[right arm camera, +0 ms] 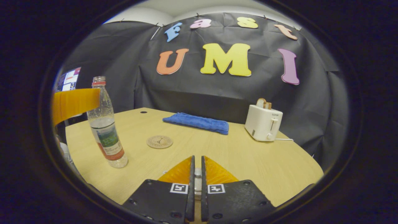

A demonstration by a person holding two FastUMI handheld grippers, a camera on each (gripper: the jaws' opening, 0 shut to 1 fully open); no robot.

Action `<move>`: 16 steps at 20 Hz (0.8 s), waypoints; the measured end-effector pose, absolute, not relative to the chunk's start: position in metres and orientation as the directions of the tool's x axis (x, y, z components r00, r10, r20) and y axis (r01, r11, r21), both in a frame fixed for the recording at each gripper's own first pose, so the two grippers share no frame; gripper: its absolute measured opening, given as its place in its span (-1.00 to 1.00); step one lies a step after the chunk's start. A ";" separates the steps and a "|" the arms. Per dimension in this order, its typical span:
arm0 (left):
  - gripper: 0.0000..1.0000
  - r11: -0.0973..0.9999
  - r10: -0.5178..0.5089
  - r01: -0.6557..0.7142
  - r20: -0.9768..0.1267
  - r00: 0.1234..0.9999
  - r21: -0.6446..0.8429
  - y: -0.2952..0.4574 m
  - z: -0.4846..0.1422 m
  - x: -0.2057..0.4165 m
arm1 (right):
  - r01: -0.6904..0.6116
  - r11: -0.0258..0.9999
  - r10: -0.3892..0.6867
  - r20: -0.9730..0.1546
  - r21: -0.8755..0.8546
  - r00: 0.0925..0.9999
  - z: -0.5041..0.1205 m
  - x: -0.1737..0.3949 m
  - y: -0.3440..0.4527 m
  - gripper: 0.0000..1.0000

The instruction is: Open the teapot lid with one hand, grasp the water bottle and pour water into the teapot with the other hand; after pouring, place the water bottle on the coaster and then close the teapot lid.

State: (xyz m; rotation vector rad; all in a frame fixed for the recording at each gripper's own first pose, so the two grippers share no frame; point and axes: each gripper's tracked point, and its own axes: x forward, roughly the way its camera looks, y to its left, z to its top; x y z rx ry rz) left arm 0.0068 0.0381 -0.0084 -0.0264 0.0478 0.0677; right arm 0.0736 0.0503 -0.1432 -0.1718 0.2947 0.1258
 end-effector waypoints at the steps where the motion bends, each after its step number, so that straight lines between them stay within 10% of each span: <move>1: 0.99 0.997 0.070 -0.071 -0.047 0.996 -0.027 0.039 -0.007 0.006 | -0.158 0.976 0.106 -0.304 -0.151 0.947 -0.146 0.075 0.053 -0.86; 16: 1.00 0.994 -0.011 -0.010 -0.179 0.984 -0.113 0.046 -0.080 -0.008 | -0.207 0.973 0.175 -0.258 -0.103 0.950 -0.115 0.075 0.054 -0.99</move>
